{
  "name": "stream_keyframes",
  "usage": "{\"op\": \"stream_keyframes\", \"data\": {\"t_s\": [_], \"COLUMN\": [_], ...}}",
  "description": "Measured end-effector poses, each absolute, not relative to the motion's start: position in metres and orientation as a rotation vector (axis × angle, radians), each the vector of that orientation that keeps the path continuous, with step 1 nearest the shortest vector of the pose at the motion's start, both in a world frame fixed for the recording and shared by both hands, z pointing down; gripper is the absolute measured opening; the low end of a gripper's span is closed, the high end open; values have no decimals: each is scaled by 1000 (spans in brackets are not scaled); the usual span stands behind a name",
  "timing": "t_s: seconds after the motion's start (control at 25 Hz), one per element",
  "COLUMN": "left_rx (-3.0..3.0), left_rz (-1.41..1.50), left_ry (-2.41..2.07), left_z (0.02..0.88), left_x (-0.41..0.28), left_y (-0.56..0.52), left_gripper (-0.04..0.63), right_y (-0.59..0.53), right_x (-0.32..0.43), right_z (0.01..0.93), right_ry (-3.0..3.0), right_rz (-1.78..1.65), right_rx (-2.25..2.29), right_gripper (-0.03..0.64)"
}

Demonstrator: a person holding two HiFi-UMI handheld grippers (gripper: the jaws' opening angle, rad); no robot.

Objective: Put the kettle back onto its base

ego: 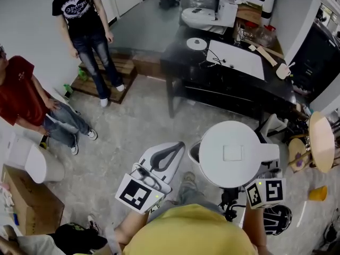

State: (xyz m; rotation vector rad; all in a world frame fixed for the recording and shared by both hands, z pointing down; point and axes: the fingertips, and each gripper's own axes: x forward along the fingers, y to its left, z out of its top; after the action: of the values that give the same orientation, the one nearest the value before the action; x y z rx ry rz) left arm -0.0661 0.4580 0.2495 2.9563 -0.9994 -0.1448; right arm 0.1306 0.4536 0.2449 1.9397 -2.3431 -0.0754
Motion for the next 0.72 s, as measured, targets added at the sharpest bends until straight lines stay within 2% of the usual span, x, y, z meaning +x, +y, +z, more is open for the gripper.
{"op": "stream_keyframes", "data": {"t_s": [0.72], "left_rx": [2911], "left_rz": [-96], "left_ry": [-1142], "left_z": [250], "left_x": [-31], "left_y": [337], "left_gripper": [2], "right_y": [318], "right_x": [178], "right_z": [249], "right_ry": [-2387], "right_rz": [-64], "right_rx": [1867], "right_gripper": [49]}}
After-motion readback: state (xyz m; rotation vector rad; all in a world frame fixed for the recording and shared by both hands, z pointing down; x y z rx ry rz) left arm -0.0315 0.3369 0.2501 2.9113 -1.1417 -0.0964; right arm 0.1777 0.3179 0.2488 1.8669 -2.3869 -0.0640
